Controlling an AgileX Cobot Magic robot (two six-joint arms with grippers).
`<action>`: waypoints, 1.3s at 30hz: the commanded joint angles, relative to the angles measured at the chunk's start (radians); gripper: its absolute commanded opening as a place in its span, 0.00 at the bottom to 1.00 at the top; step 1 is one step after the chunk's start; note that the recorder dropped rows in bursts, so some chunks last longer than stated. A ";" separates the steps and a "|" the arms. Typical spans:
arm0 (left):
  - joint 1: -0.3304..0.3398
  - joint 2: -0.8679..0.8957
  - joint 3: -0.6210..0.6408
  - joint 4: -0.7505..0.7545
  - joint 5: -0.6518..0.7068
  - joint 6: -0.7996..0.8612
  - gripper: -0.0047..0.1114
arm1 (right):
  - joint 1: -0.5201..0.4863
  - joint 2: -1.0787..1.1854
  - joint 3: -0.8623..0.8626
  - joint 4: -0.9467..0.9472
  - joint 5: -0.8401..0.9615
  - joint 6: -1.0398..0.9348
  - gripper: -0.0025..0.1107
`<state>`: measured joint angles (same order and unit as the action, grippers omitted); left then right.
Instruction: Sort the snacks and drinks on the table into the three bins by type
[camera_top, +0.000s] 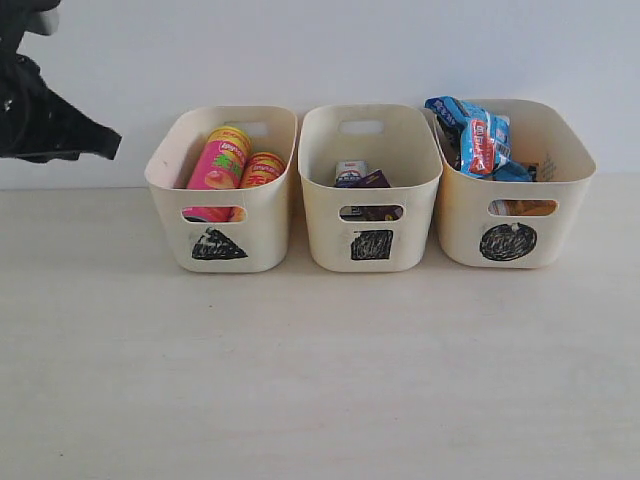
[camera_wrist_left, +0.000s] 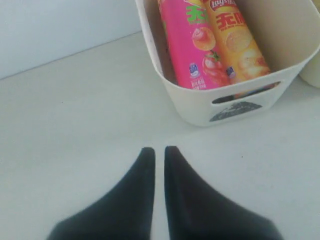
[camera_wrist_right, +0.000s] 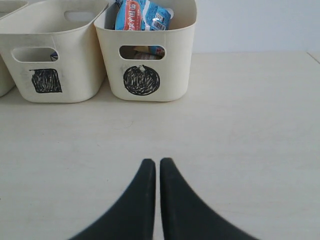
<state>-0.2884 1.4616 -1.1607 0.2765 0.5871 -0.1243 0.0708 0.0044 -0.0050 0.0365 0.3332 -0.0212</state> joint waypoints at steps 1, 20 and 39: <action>0.000 -0.135 0.121 0.001 -0.022 -0.017 0.07 | -0.002 -0.004 0.005 0.000 -0.004 0.000 0.02; 0.000 -0.637 0.460 -0.210 0.027 -0.017 0.07 | -0.002 -0.004 0.005 0.000 -0.004 0.000 0.02; -0.004 -0.713 0.661 -0.303 -0.428 0.161 0.07 | -0.002 -0.004 0.005 0.000 -0.004 0.000 0.02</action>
<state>-0.2884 0.7896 -0.5616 -0.0057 0.2998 -0.0291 0.0708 0.0044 -0.0050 0.0365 0.3332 -0.0212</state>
